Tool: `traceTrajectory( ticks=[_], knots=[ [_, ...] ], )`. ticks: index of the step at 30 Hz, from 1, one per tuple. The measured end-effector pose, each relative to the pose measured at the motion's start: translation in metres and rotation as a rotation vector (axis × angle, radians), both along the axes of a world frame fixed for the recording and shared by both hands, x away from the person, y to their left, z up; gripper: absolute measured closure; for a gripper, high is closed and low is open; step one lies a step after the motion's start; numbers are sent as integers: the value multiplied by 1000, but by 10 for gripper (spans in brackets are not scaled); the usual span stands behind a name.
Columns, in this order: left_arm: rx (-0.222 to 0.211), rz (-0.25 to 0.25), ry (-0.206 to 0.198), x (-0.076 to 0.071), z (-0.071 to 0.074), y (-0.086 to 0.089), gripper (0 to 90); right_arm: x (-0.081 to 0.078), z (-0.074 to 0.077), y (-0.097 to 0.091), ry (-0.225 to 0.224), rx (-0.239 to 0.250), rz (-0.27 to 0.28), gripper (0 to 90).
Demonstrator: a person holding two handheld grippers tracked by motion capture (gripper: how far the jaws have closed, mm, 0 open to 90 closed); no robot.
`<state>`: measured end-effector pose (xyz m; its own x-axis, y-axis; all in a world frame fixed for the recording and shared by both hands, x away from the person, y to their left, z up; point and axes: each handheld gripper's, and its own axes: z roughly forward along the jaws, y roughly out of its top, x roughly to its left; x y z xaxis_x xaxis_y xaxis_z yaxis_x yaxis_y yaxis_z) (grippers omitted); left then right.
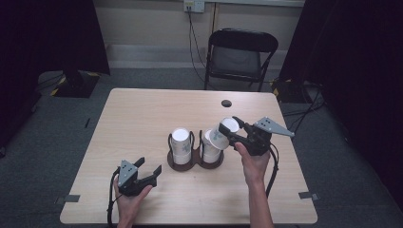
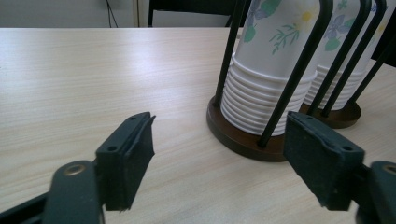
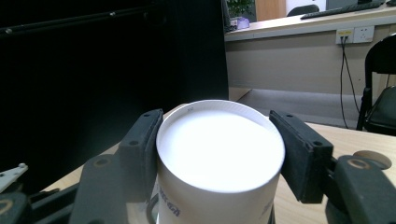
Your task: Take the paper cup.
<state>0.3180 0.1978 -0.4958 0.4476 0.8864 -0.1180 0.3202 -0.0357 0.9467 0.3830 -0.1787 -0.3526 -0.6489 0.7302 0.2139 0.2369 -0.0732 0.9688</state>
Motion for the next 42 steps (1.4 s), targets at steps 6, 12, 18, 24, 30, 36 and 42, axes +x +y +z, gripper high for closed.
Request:
traceTrajectory(
  ticks=[6, 12, 18, 24, 30, 36, 42],
  knots=[
    [-9, -34, 6, 2, 0, -3, 283, -13, -4, -4, 8, 17, -2, 372],
    [0, -54, -2, -1, 2, -10, 289, -30, -8, -9, 3, 36, -6, 373],
    [-10, -106, 8, -2, 5, -19, 337, -40, -23, -8, 42, 49, 4, 373],
    [-22, -137, -4, -3, 5, -25, 348, -47, -34, -6, 76, 81, 19, 372],
    [-32, -181, -23, -4, 10, -34, 352, -52, -48, -2, 131, 120, 23, 373],
    [-20, -219, -44, -5, 13, -43, 365, -56, -60, 7, 183, 162, 56, 373],
    [-35, -263, -74, -9, 13, -51, 414, -61, -68, 13, 205, 197, 88, 373]
  ],
)
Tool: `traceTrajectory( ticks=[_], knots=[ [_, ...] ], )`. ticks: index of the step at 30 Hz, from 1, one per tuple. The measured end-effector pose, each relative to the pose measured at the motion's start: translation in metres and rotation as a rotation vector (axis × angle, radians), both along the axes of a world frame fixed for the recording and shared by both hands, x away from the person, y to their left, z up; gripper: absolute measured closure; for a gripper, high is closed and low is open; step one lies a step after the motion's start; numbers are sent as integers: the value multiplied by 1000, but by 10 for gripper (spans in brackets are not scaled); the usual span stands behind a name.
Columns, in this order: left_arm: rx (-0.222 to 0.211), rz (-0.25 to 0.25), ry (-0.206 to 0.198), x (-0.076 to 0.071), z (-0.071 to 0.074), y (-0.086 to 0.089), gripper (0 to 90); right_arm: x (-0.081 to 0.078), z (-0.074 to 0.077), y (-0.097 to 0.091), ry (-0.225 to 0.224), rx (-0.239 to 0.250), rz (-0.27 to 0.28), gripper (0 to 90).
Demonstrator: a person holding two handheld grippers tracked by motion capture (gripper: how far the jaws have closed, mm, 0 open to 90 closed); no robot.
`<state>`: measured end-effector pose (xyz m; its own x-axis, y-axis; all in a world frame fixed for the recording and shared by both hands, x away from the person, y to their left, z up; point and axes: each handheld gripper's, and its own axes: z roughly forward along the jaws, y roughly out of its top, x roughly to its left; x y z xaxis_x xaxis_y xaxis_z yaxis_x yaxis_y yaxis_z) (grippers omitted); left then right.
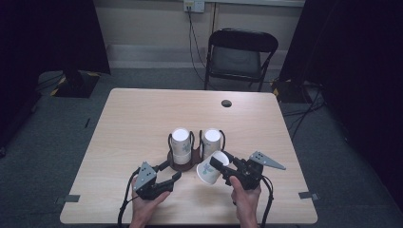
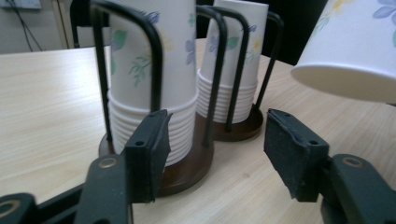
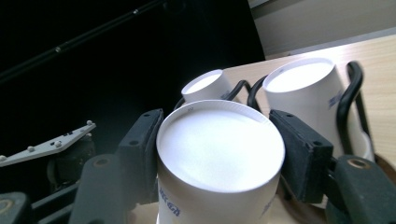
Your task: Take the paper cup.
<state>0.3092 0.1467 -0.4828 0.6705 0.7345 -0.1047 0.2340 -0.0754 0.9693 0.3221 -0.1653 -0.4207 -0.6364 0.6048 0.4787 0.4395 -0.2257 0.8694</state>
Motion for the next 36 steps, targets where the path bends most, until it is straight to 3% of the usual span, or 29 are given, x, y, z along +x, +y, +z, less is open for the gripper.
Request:
traceTrajectory(
  ticks=[6, 10, 16, 25, 31, 36],
  knots=[
    [8, -61, -27, -4, -3, -14, 409, -2, -11, 7, 37, 49, 28, 373],
    [-1, -81, -37, -4, -3, -17, 471, -2, -9, 14, 46, 40, 46, 373],
    [15, -94, -67, -6, -4, -24, 529, 0, -8, 24, 68, 45, 79, 372],
    [34, -92, -117, -12, -1, -36, 533, 2, -11, 34, 106, 73, 133, 371],
    [19, -100, -117, -14, -1, -39, 593, 8, -14, 37, 152, 77, 152, 362],
    [20, -111, -111, -14, -3, -38, 668, 9, -15, 38, 156, 54, 145, 347]
  ],
)
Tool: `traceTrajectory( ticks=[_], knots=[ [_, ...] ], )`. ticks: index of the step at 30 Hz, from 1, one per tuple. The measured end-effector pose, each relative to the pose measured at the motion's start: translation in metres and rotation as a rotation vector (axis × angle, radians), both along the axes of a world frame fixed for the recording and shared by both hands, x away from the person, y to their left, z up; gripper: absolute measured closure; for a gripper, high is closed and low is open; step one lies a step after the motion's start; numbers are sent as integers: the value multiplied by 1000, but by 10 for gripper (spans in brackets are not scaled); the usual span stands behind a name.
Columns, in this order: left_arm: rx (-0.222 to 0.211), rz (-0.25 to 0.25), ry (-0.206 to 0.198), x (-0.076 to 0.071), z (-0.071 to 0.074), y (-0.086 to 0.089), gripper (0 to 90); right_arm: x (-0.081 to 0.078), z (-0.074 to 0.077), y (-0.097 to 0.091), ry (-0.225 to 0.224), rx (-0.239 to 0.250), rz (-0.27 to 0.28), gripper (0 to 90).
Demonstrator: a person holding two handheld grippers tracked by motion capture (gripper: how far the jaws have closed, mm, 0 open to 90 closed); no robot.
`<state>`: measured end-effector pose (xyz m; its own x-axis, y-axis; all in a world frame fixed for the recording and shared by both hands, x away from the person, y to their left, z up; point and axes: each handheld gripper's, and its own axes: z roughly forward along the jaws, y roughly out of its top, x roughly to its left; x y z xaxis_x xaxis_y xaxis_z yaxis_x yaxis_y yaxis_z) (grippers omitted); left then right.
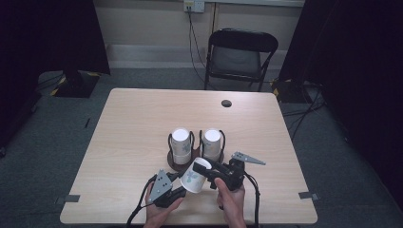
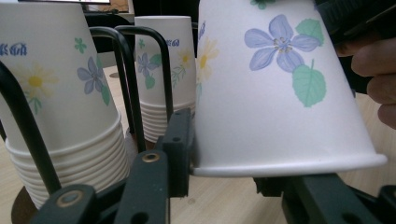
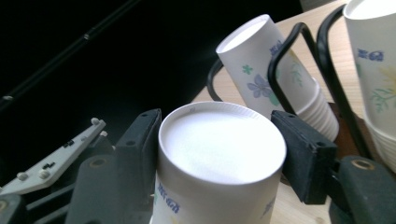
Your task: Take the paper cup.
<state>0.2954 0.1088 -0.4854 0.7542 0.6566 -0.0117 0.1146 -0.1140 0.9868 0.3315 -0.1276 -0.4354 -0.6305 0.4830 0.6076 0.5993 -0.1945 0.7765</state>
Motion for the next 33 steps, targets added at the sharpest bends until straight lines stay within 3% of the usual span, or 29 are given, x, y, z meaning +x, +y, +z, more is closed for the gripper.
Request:
traceTrajectory(
  ticks=[3, 10, 18, 24, 33],
  knots=[
    [-28, -9, 18, 2, -1, 2, 727, 0, -1, -1, 11, -12, -10, 344],
    [-20, -23, 23, 2, -2, 2, 820, 1, -2, -4, 15, -8, -20, 336],
    [-31, -38, 35, 3, -1, 6, 837, 1, -3, -8, 8, -35, -45, 325],
    [-64, -57, 43, 4, 2, 9, 855, 1, -4, -12, 0, -59, -76, 357],
    [-94, -91, 63, 5, 5, 14, 873, 0, -8, -13, -19, -126, -98, 383]
  ],
)
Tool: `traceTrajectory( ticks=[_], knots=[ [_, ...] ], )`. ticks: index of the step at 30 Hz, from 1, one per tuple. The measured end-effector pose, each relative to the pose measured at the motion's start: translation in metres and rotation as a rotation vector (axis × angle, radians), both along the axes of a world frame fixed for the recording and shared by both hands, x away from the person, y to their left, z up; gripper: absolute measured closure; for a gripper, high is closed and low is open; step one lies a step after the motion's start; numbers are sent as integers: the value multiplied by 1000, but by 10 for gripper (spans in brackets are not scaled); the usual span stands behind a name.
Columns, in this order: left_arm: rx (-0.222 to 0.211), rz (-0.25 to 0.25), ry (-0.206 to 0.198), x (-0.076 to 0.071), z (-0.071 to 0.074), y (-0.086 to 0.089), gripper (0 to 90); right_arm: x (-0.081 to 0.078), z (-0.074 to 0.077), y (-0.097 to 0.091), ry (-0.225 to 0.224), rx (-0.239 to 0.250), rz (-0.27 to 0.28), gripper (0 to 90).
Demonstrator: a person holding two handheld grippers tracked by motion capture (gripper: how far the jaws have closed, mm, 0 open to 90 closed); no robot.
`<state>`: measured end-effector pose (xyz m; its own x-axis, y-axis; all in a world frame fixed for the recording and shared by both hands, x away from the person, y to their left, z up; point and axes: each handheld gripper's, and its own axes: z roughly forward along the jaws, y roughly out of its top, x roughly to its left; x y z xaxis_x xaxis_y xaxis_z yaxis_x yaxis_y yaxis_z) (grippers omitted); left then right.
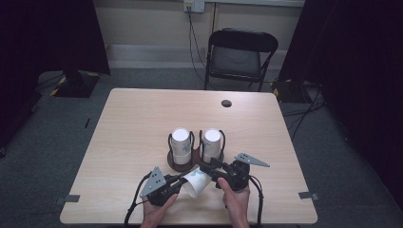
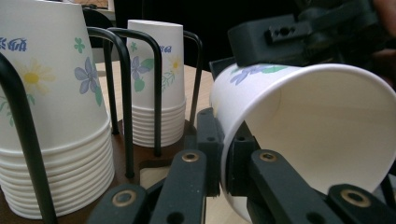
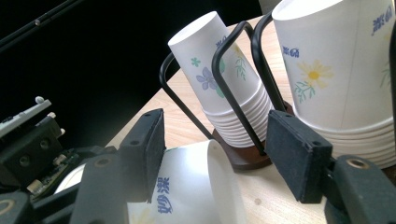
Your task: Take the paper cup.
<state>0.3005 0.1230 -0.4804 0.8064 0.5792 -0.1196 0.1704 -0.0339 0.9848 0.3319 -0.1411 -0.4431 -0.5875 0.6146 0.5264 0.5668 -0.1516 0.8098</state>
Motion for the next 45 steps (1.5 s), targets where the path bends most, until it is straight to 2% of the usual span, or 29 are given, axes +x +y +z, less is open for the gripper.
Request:
traceTrajectory(
  ticks=[8, 10, 12, 16, 26, 30, 33, 37, 45],
  knots=[
    [-4, -24, 6, 1, 6, 1, 873, 1, 0, -1, -19, -27, 6, 380],
    [10, -22, 12, 1, 8, 0, 875, 1, 2, -1, -42, -60, 9, 375],
    [29, -19, 19, 3, 10, 0, 877, 0, 4, -3, -75, -56, 21, 365],
    [49, -32, 37, 7, 13, 1, 878, 0, 5, -6, -92, -70, 30, 359],
    [126, -65, 69, 15, 20, 7, 878, -7, 9, -9, -174, -113, 67, 363],
    [139, -83, 84, 18, 25, 10, 879, -11, 12, -11, -217, -148, 98, 366],
    [147, -103, 86, 21, 29, 10, 879, -13, 13, -11, -242, -158, 123, 368],
    [163, -125, 108, 26, 34, 10, 878, -18, 16, -10, -282, -177, 170, 364],
    [188, -168, 144, 34, 43, 8, 878, -25, 22, -3, -361, -241, 264, 248]
  ],
)
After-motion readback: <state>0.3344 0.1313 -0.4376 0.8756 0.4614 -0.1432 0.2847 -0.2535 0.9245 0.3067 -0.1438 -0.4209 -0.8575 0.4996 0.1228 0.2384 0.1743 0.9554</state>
